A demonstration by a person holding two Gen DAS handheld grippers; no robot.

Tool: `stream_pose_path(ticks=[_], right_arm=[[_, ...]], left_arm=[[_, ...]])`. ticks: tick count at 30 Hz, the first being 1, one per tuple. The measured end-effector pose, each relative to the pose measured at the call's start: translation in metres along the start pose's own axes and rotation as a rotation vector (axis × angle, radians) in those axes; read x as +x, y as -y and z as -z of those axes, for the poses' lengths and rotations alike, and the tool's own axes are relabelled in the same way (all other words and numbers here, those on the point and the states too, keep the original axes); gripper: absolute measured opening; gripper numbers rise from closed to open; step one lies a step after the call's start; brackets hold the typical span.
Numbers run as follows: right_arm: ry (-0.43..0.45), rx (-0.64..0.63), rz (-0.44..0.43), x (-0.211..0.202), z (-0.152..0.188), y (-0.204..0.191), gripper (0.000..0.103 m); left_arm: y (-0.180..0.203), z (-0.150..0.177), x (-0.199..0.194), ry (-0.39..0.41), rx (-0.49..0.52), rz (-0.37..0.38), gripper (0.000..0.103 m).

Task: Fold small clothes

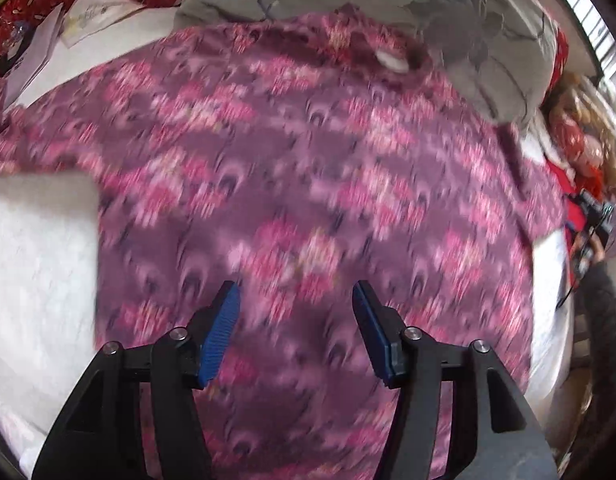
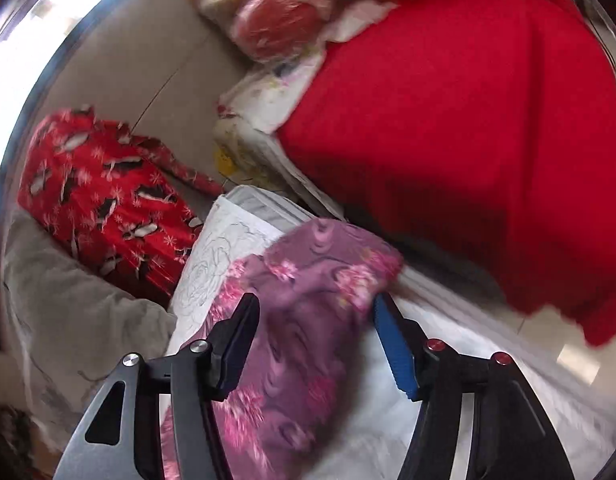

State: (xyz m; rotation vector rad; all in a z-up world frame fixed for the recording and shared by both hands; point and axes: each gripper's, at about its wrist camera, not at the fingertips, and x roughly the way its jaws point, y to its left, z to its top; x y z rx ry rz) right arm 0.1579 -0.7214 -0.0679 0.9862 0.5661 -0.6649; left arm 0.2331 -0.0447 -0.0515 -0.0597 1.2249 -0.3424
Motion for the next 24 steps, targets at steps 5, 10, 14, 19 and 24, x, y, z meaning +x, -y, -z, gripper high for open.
stream_pose_path(ticks=[5, 10, 14, 19, 24], right_arm=[[0.055, -0.132, 0.021, -0.014, -0.01, -0.015, 0.009], [0.147, -0.107, 0.123, -0.041, -0.026, 0.0, 0.008], [0.144, -0.13, 0.1, -0.051, -0.018, -0.008, 0.008], [0.106, -0.163, -0.024, -0.064, -0.001, -0.039, 0.008], [0.037, -0.225, -0.147, -0.069, 0.044, -0.087, 0.009]], left_arm=[[0.007, -0.042, 0.016, 0.056, -0.069, 0.032, 0.057], [0.013, -0.067, 0.04, 0.065, -0.146, -0.011, 0.057], [0.02, -0.067, 0.048, 0.077, -0.123, -0.052, 0.059], [0.018, -0.062, 0.044, 0.062, -0.11, -0.016, 0.061], [0.011, -0.056, 0.039, 0.023, -0.114, 0.044, 0.061]])
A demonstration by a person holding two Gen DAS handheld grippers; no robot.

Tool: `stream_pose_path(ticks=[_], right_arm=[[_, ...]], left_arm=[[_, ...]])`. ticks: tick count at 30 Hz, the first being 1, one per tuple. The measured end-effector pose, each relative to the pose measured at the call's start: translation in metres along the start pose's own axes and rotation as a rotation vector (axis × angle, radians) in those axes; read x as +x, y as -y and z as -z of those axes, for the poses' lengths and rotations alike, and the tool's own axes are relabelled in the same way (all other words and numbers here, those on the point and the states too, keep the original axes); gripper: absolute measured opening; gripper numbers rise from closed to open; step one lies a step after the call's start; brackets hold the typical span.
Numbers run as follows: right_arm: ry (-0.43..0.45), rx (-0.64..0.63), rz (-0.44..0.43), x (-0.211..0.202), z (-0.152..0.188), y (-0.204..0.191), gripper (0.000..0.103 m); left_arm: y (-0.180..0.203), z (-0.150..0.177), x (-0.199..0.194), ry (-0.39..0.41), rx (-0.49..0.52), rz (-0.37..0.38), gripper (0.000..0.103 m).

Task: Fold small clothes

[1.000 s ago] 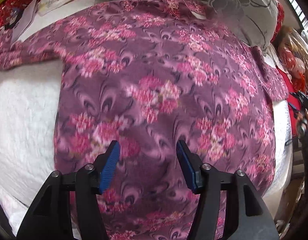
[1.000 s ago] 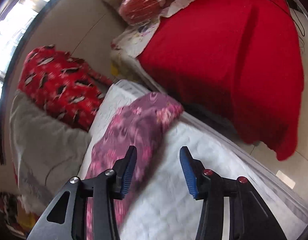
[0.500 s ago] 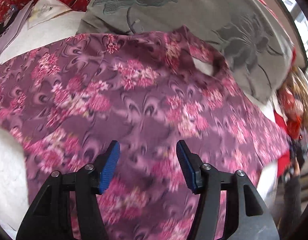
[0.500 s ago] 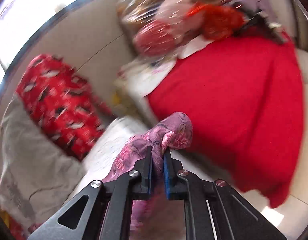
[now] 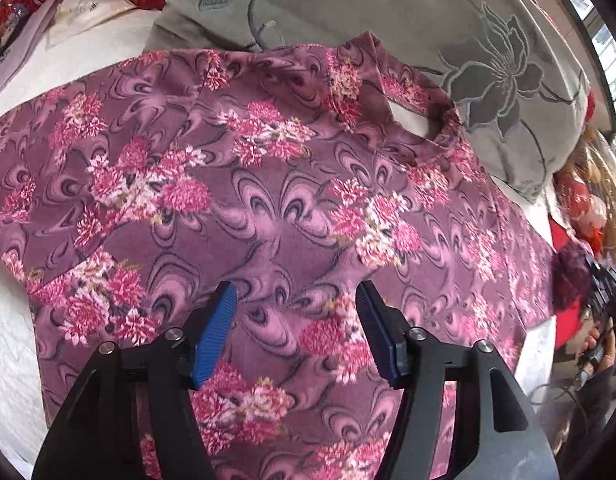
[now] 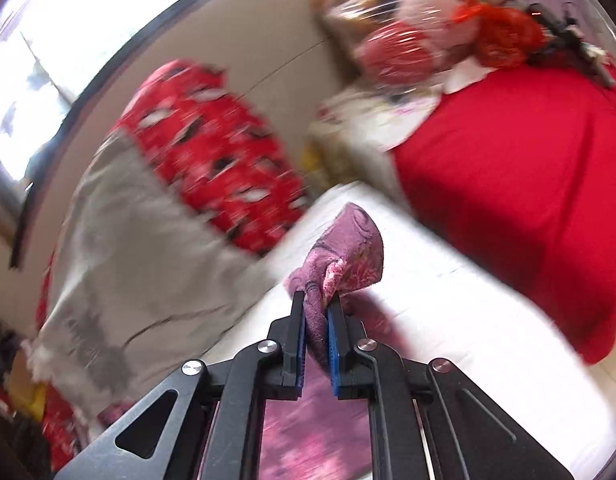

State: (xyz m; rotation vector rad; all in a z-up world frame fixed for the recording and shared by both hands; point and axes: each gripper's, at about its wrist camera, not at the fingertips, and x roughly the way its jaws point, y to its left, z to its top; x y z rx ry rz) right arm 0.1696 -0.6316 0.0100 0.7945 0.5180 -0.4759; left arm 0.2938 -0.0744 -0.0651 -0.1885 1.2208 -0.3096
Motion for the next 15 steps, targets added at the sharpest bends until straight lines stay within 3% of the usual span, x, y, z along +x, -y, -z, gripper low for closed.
stream_pose_path(ticks=[9, 15], right_arm=[[-0.149, -0.139, -0.185, 0.011, 0.082, -0.115, 0.009], [-0.243, -0.268, -0.258, 0.019, 0.145, -0.193, 0.009]], left_arm=[[-0.028, 0.005, -0.022, -0.052, 0.015, 0.06, 0.061], [-0.052, -0.005, -0.043, -0.048, 0.023, 0.073, 0.061]])
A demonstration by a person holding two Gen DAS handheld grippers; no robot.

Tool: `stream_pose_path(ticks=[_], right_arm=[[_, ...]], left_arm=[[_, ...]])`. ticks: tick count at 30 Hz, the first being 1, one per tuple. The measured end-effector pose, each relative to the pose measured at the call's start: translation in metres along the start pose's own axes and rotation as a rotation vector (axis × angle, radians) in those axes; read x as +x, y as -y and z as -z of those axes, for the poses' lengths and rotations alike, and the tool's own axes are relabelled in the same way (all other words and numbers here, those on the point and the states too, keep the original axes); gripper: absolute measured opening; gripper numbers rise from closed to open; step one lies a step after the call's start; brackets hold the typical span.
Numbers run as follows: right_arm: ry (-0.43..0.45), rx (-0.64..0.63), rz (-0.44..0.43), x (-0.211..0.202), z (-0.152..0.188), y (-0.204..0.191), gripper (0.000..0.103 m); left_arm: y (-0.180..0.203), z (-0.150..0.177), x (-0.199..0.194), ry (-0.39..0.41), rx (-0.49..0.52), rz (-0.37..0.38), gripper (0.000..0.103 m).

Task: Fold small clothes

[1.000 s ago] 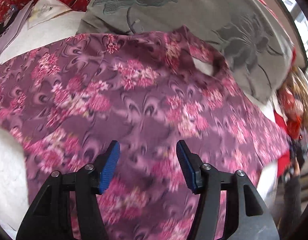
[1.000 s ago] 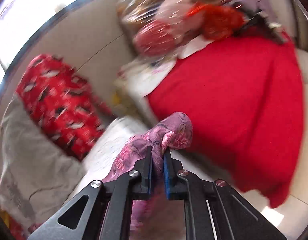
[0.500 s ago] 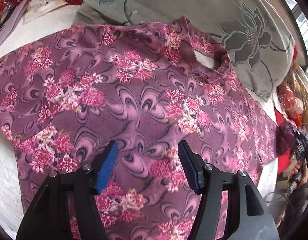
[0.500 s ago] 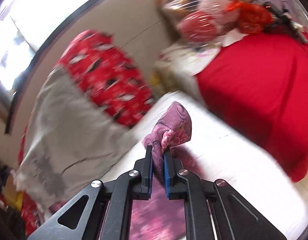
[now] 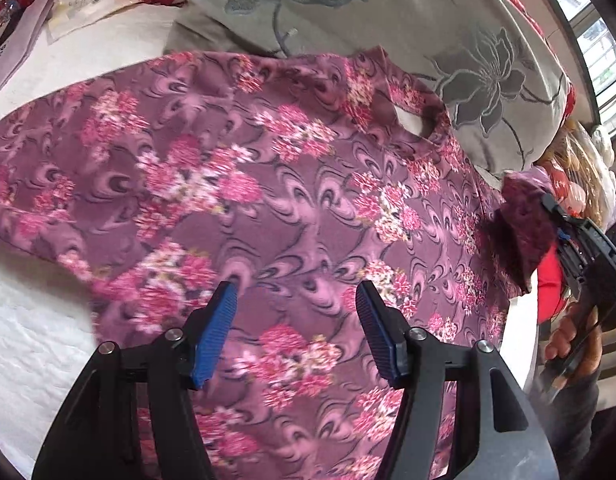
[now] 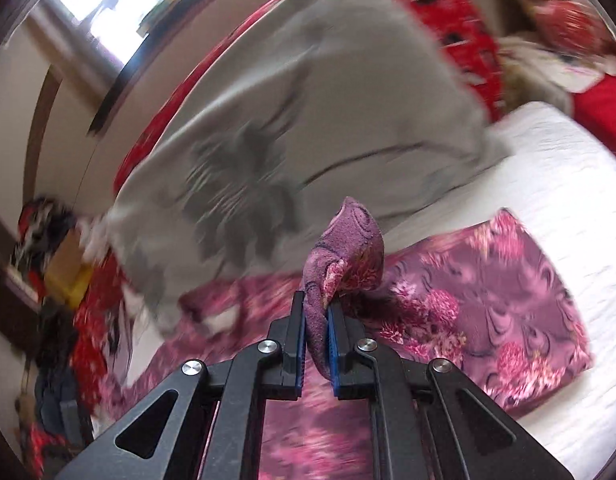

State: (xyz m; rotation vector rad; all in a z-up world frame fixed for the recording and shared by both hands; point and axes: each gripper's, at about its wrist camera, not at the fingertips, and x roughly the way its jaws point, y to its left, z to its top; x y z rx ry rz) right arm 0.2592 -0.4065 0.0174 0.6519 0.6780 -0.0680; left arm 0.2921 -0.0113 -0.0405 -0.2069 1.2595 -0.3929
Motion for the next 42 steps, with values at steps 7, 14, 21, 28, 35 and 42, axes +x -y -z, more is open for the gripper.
stream_pose_path(ticks=[7, 14, 21, 28, 35, 42], right_arm=[[-0.119, -0.144, -0.071, 0.044, 0.051, -0.089, 0.009], [-0.334, -0.19, -0.096, 0.083, 0.123, -0.139, 0.024], [-0.357, -0.194, -0.105, 0.033, 0.151, -0.112, 0.038], [-0.252, -0.044, -0.018, -0.027, 0.122, -0.028, 0.039], [-0.117, 0.1, 0.055, -0.073, 0.092, 0.044, 0.039], [-0.045, 0.206, 0.137, -0.072, 0.068, 0.098, 0.04]], left_arm=[[-0.024, -0.002, -0.019, 0.014, -0.019, 0.02, 0.061], [-0.024, 0.003, -0.021, -0.01, -0.018, 0.052, 0.061], [0.016, 0.008, 0.006, -0.098, 0.038, 0.161, 0.062], [0.047, -0.012, 0.046, -0.142, -0.075, 0.2, 0.062], [0.038, -0.024, 0.017, 0.021, -0.106, 0.171, 0.005], [-0.006, -0.017, -0.008, 0.064, -0.134, 0.113, 0.004]])
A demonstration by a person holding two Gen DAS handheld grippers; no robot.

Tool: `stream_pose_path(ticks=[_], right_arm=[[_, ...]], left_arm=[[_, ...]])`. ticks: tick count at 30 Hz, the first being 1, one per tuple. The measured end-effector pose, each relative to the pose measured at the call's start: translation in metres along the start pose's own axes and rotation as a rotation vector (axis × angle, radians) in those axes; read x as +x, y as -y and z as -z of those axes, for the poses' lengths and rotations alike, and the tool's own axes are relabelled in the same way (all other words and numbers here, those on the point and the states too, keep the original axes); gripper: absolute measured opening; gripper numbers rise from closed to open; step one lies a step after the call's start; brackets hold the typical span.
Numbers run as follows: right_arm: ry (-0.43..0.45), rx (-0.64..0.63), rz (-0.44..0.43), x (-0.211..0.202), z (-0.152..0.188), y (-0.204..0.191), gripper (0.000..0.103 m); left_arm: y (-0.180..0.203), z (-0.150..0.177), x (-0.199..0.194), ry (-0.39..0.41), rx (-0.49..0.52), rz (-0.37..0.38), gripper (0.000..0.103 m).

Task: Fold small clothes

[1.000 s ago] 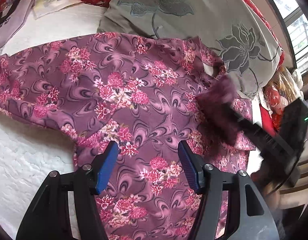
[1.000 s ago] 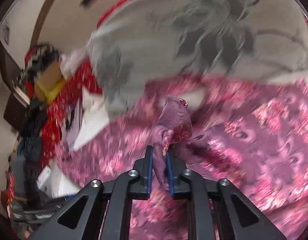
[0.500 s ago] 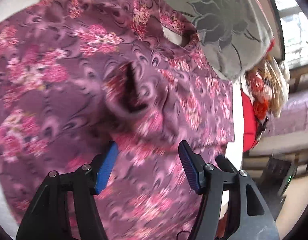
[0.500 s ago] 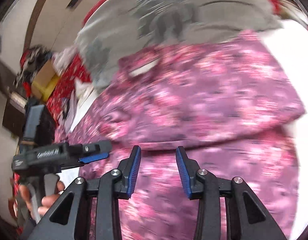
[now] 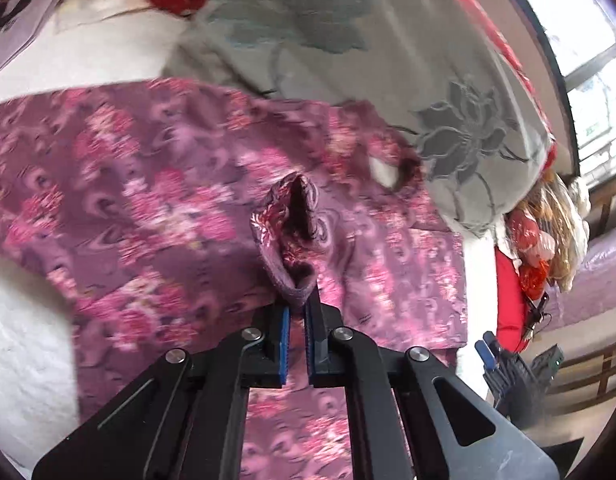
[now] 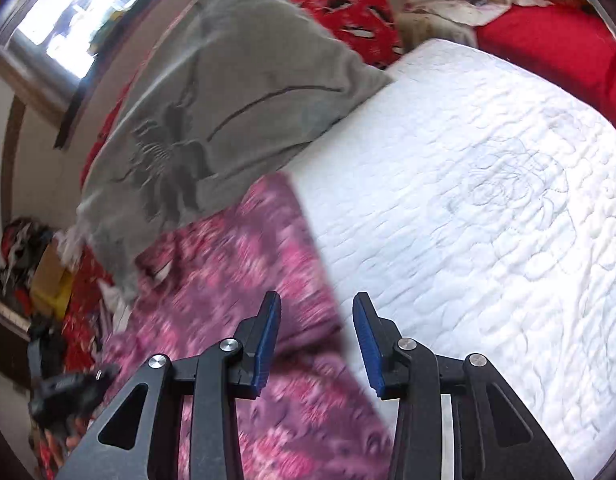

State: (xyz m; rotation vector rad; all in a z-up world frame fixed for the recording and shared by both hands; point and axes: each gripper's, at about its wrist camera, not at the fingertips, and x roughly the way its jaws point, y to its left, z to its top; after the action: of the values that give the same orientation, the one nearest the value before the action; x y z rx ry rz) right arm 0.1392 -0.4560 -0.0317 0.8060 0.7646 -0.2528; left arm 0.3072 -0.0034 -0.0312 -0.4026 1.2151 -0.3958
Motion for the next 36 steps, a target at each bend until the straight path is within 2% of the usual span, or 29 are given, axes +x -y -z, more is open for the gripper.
stream_pose_path(ticks=[4, 5, 6, 7, 10, 11, 15, 17, 20, 22, 25, 27, 29, 32, 33, 36], right_arm=[[-0.055, 0.027, -0.019, 0.03, -0.001, 0.001, 0.04], [-0.09, 0.022, -0.027, 0.04, 0.0, -0.001, 0.036], [-0.107, 0.011, -0.02, 0.045, 0.001, -0.004, 0.016], [-0.097, -0.008, -0.024, 0.044, 0.001, -0.008, 0.008], [0.009, -0.065, -0.05, 0.024, 0.001, -0.019, 0.008], [0.016, -0.068, -0.051, 0.021, 0.003, -0.018, 0.008], [-0.099, -0.108, 0.092, 0.038, 0.013, -0.009, 0.012], [-0.038, -0.101, 0.092, 0.025, 0.015, -0.013, 0.015], [0.049, -0.114, 0.071, 0.005, 0.017, -0.031, 0.016], [0.05, -0.154, 0.049, 0.002, 0.022, -0.05, 0.016], [0.028, -0.241, 0.049, 0.006, 0.032, -0.08, 0.016], [0.02, -0.284, 0.036, 0.01, 0.039, -0.098, 0.016], [0.031, -0.315, 0.036, 0.012, 0.044, -0.115, 0.016], [0.109, -0.358, 0.017, 0.009, 0.054, -0.141, 0.019], [0.09, -0.368, 0.001, 0.015, 0.056, -0.15, 0.024], [-0.025, -0.379, -0.053, 0.044, 0.068, -0.173, 0.025]], left_arm=[[-0.022, 0.001, 0.014, -0.055, -0.063, -0.001, 0.004], [-0.022, 0.002, 0.017, -0.063, -0.072, 0.0, 0.004], [-0.024, 0.002, 0.018, -0.068, -0.076, 0.005, 0.004], [-0.023, 0.003, 0.018, -0.075, -0.07, 0.012, 0.004], [-0.027, 0.006, 0.005, -0.053, -0.055, -0.002, 0.004], [-0.031, 0.007, -0.003, -0.03, -0.061, -0.006, 0.004], [-0.033, 0.008, -0.028, 0.04, -0.082, 0.022, 0.006], [-0.021, 0.004, -0.029, 0.041, -0.055, 0.038, 0.02], [0.003, 0.002, -0.017, 0.035, 0.006, 0.028, 0.04], [0.014, 0.002, 0.0, 0.014, 0.043, 0.006, 0.041], [0.009, 0.005, 0.04, -0.083, 0.037, -0.082, 0.041], [-0.003, 0.011, 0.045, -0.098, 0.007, -0.062, 0.04], [-0.01, 0.011, 0.032, -0.086, -0.019, -0.018, 0.04], [-0.022, 0.006, 0.007, -0.062, -0.02, 0.009, 0.04], [-0.028, 0.002, -0.005, -0.038, -0.015, 0.003, 0.04], [-0.056, -0.015, -0.039, 0.028, -0.053, 0.006, 0.047]])
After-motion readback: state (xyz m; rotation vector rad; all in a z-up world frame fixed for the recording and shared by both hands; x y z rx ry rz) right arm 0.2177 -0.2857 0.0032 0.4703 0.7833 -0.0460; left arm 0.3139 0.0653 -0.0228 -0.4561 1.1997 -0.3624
